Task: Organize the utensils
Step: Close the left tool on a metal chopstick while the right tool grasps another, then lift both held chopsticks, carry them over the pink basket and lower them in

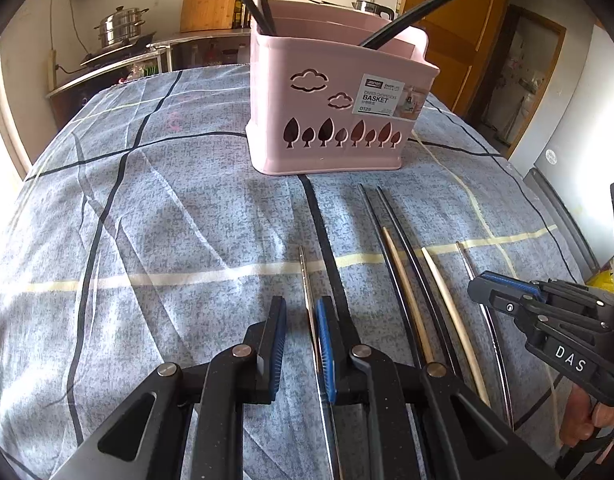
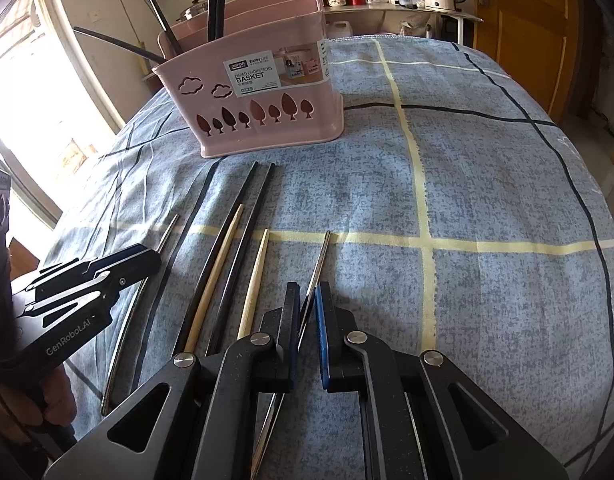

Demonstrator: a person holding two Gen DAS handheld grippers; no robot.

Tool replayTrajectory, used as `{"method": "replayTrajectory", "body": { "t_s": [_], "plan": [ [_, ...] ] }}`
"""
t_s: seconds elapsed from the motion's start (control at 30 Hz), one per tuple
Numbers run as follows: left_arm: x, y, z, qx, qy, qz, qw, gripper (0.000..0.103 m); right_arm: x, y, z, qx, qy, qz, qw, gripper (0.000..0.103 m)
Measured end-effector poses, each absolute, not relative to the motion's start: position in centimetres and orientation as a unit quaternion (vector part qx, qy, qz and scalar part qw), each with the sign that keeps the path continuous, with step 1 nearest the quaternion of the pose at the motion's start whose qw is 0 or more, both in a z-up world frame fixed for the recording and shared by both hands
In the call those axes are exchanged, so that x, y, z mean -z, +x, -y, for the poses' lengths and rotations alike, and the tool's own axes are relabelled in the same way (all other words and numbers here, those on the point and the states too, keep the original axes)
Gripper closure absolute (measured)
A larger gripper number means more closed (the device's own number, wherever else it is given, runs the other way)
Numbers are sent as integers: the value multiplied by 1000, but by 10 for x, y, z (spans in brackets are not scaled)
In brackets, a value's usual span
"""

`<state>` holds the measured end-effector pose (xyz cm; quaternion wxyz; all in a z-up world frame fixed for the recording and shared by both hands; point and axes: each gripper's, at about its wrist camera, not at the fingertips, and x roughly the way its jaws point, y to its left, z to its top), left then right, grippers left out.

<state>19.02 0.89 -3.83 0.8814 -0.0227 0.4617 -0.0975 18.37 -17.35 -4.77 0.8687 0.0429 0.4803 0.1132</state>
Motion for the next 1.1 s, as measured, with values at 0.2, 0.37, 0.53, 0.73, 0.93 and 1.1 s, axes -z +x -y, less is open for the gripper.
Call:
{"method": "replayTrajectory", "body": {
  "t_s": [0.2,0.37,0.53,0.73,0.93,1.1],
  "plan": [
    [38,203,2,89,4,-463,882,88,47,196,172,-109,45,-487,865,95],
    [39,207,8,82,16,-460,884,88,48,199,169,-106,36,-485,867,97],
    [38,210,6,87,2,-467,880,98,47,201,171,-111,42,-490,864,98],
    [21,204,1,101,-12,-453,886,99,30,197,177,-116,51,-472,872,98],
    [-14,198,-2,116,-25,-422,899,99,3,195,183,-124,61,-443,886,99],
    [-50,194,-6,132,-32,-389,911,99,-23,193,191,-128,70,-413,899,99]
  ]
}}
